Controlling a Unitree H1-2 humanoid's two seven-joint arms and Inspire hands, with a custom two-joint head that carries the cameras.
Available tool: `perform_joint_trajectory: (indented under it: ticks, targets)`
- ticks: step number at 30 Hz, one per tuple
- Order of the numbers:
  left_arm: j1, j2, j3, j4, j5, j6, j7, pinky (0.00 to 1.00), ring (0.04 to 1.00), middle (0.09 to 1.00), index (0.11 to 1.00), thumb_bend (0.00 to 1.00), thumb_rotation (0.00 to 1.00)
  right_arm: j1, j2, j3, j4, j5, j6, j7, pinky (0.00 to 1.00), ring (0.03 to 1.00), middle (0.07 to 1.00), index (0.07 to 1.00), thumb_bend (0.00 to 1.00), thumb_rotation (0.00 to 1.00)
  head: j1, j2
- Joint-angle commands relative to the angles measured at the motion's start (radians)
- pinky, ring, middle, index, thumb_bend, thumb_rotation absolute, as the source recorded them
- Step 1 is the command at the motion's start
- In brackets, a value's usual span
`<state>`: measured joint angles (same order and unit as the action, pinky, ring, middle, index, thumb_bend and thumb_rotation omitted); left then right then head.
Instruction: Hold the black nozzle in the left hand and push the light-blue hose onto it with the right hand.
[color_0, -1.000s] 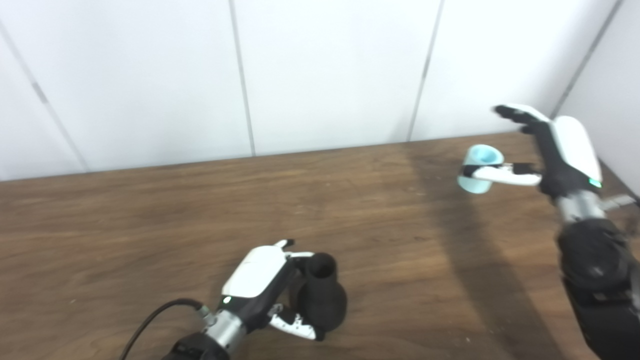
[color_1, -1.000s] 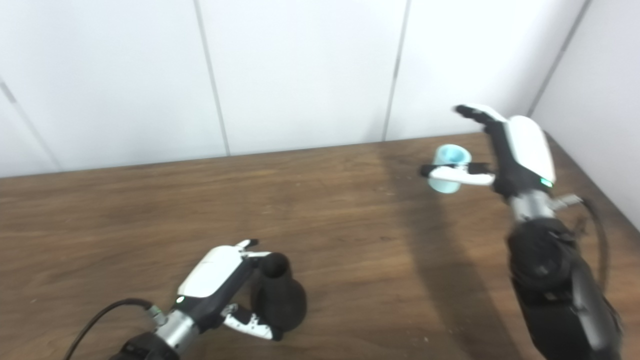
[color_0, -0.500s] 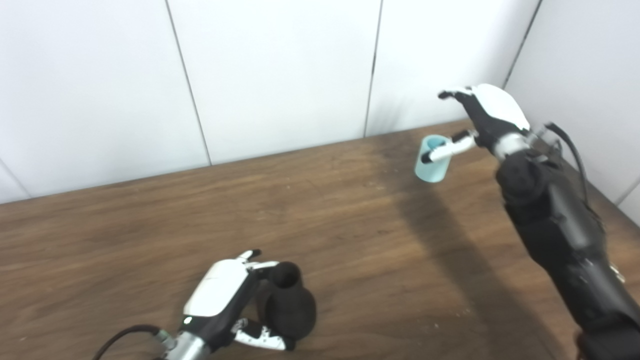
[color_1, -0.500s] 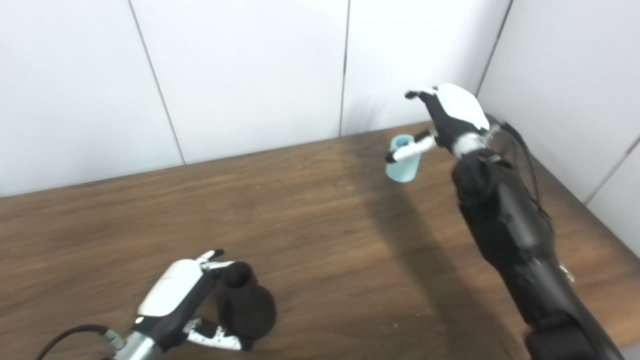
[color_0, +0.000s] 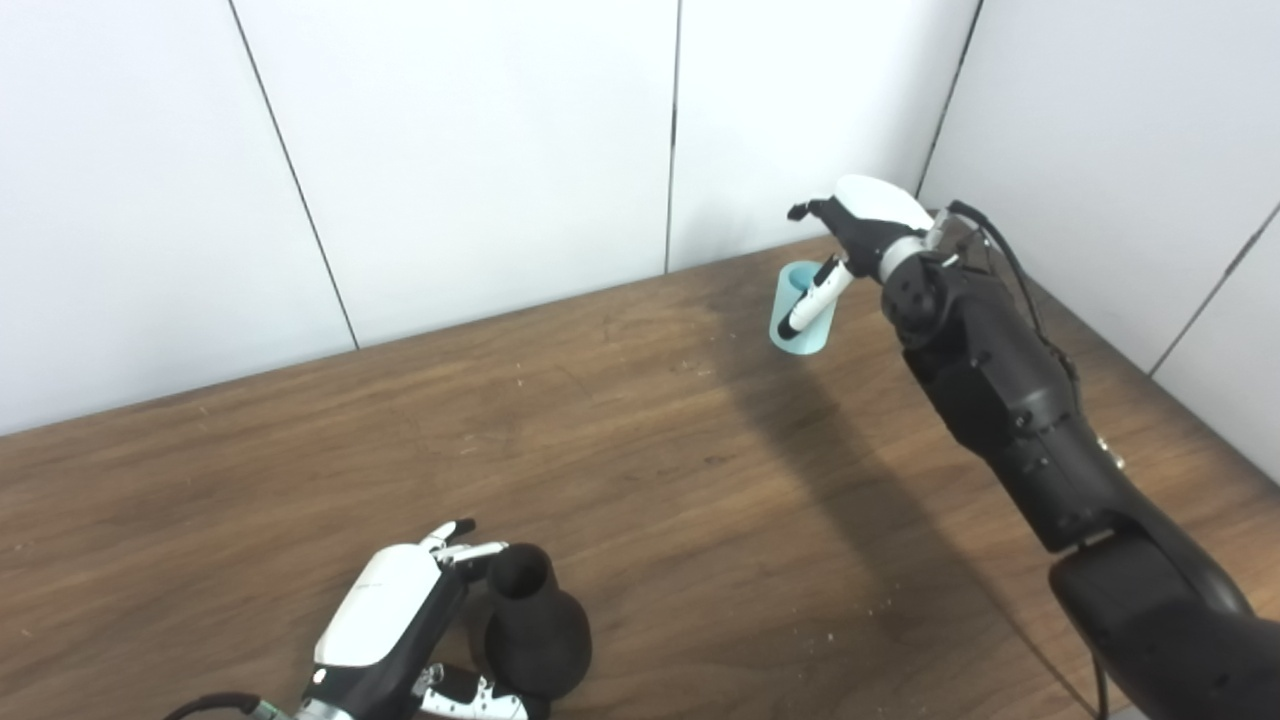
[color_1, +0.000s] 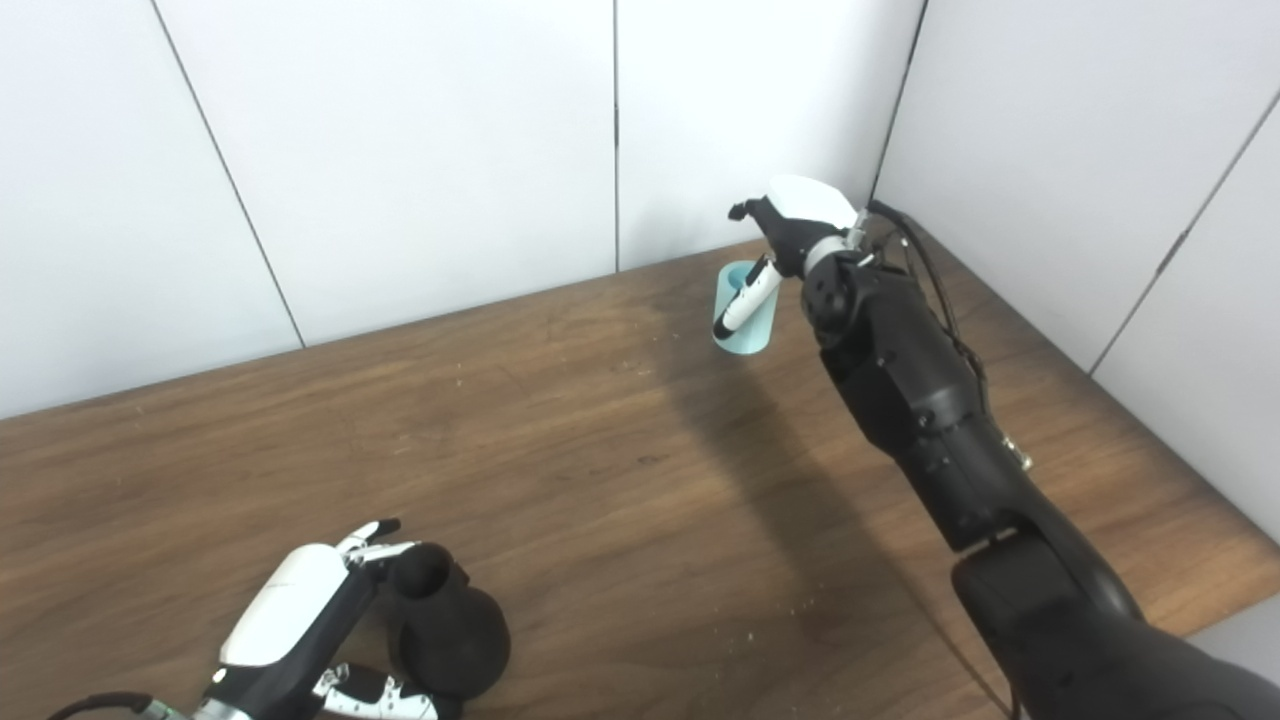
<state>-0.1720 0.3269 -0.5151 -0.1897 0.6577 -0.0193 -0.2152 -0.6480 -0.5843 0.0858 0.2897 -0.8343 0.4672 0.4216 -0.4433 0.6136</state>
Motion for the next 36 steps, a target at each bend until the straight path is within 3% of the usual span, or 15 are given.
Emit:
perform_joint_trajectory:
  ticks: [1,3,5,8,16,20,26,28,29,30,32,34,36]
  targets:
    - [0.063,0.050,-0.034,0.066,0.039,0.030,-0.097,0.92,0.641,0.479,0.494,0.52,0.00,-0.082,-0.034,-0.005,0.004,-0.023,0.002,0.012,0.85,0.884,0.896,0.862,0.93,0.12,0.002,0.002]
    - [0.062,0.050,-0.033,0.067,0.038,0.031,-0.097,0.92,0.641,0.479,0.494,0.52,0.00,-0.095,-0.031,0.001,0.024,-0.031,0.003,0.024,0.83,0.863,0.882,0.859,0.92,0.12,0.007,0.004]
    - [0.063,0.050,-0.032,0.066,0.036,0.032,-0.097,0.92,0.642,0.479,0.494,0.52,0.00,-0.109,-0.026,0.007,0.046,-0.053,0.003,0.051,0.68,0.785,0.847,0.841,0.92,0.10,0.009,0.004]
    - [0.066,0.049,-0.031,0.063,0.037,0.034,-0.096,0.92,0.642,0.479,0.494,0.52,0.00,-0.120,-0.015,0.007,0.061,-0.094,0.002,0.092,0.59,0.703,0.811,0.822,0.91,0.06,0.013,0.003]
    - [0.075,0.043,-0.032,0.062,0.044,0.038,-0.088,0.92,0.642,0.485,0.490,0.52,0.00,-0.135,0.002,0.013,0.131,-0.108,0.002,0.087,0.63,0.691,0.812,0.808,0.90,0.02,0.026,-0.001]
    - [0.080,0.040,-0.034,0.065,0.047,0.041,-0.087,0.92,0.633,0.476,0.494,0.52,0.00,-0.141,0.003,0.017,0.163,-0.083,0.002,0.058,0.47,0.534,0.643,0.811,0.90,0.00,0.032,-0.002]
    - [0.082,0.035,-0.035,0.060,0.054,0.057,-0.095,0.92,0.629,0.451,0.510,0.52,0.00,-0.144,0.004,0.031,0.185,-0.051,0.002,0.014,0.50,0.596,0.710,0.822,0.89,0.00,0.041,-0.003]
    - [0.081,0.033,-0.035,0.055,0.057,0.064,-0.100,0.91,0.630,0.452,0.510,0.52,0.00,-0.147,0.004,0.041,0.191,-0.041,0.001,0.000,0.38,0.470,0.557,0.825,0.68,0.00,0.042,-0.001]
    - [0.081,0.033,-0.036,0.053,0.058,0.066,-0.101,0.91,0.630,0.454,0.509,0.52,0.00,-0.147,0.003,0.047,0.195,-0.037,0.001,-0.006,0.38,0.474,0.561,0.819,0.69,0.00,0.042,0.000]
    - [0.081,0.033,-0.036,0.052,0.059,0.068,-0.102,0.91,0.631,0.456,0.508,0.52,0.00,-0.147,0.002,0.053,0.197,-0.034,0.000,-0.011,0.42,0.516,0.627,0.811,0.79,0.00,0.041,-0.001]
    - [0.081,0.032,-0.036,0.049,0.059,0.070,-0.103,0.91,0.631,0.458,0.507,0.52,0.00,-0.147,-0.001,0.067,0.199,-0.030,0.000,-0.019,0.53,0.627,0.731,0.798,0.87,0.00,0.043,-0.001]
    - [0.083,0.031,-0.036,0.049,0.058,0.069,-0.100,0.91,0.631,0.459,0.507,0.52,0.00,-0.148,-0.004,0.082,0.205,-0.025,-0.001,-0.026,0.61,0.698,0.766,0.784,0.89,0.00,0.044,-0.001]
    - [0.085,0.031,-0.036,0.050,0.056,0.066,-0.097,0.91,0.631,0.455,0.508,0.52,0.00,-0.151,-0.006,0.095,0.212,-0.020,-0.001,-0.032,0.61,0.685,0.756,0.775,0.89,0.00,0.045,0.000]
